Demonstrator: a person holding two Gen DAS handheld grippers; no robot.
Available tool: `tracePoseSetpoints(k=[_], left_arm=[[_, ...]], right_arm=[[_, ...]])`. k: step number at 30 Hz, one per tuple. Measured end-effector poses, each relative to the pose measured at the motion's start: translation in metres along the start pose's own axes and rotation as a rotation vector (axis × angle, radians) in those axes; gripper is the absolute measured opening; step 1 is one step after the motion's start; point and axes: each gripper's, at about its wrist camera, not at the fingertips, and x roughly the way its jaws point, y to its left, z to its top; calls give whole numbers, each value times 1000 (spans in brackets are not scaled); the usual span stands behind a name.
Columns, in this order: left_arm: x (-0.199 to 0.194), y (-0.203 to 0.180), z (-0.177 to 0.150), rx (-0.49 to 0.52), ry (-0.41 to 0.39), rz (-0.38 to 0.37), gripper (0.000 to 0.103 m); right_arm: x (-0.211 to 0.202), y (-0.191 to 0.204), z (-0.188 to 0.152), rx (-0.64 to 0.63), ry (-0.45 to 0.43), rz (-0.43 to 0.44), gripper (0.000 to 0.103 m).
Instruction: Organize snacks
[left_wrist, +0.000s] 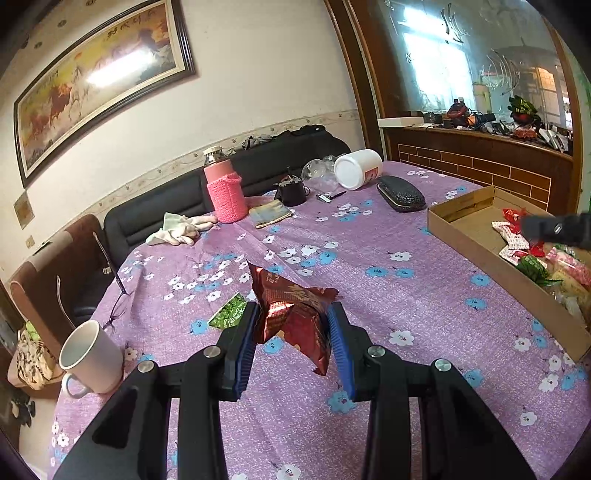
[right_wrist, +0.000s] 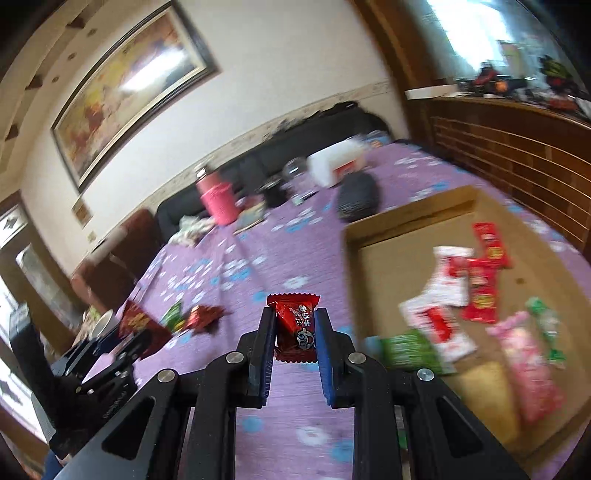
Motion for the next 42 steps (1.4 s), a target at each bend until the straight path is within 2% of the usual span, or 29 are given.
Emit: tracePoseSetpoints(k=[6,9,14,18,20,24,28,30,31,34,38,42], left_arm=[[-5,-6,3,-9,-4,1,37],[-14,-12,11,-27,-5,-53,37],[-34,-47,28,-6,-15,-202,37],[-41,-94,47,5,-1,-380,37],[-41,-114,51,-6,17,-470,37],[-39,-140,48,-14,76,-559,37],[-37,-125,45,-43,135,-544,38],[-40,-95,43,-76,188,-532,40],[-42,-83,42,-85,193,-523,44],[-47,-34,29,-109,217,-424,59],[-44,27,-6,-208,307,-302,61],[-35,46,-36,-252,366,-268,62]], right_arm=[[-16,-49,1,87,-34,-82,22],[-26,-65,6,115,-66,-101,22],[-41,-98,12,163,-107,-155,22],[-39,-122,12,263,-80,-113,22],[-39,-122,13,269,-75,-105,22],[-38,-118,11,250,-62,-78,22],[-37,-113,11,233,-57,-55,22],[-37,-114,11,236,-61,-50,22],[-38,-115,11,239,-64,-44,22],[-38,-114,10,243,-61,-28,22],[-38,-112,10,237,-64,-26,22],[-37,-111,10,231,-62,-31,22]])
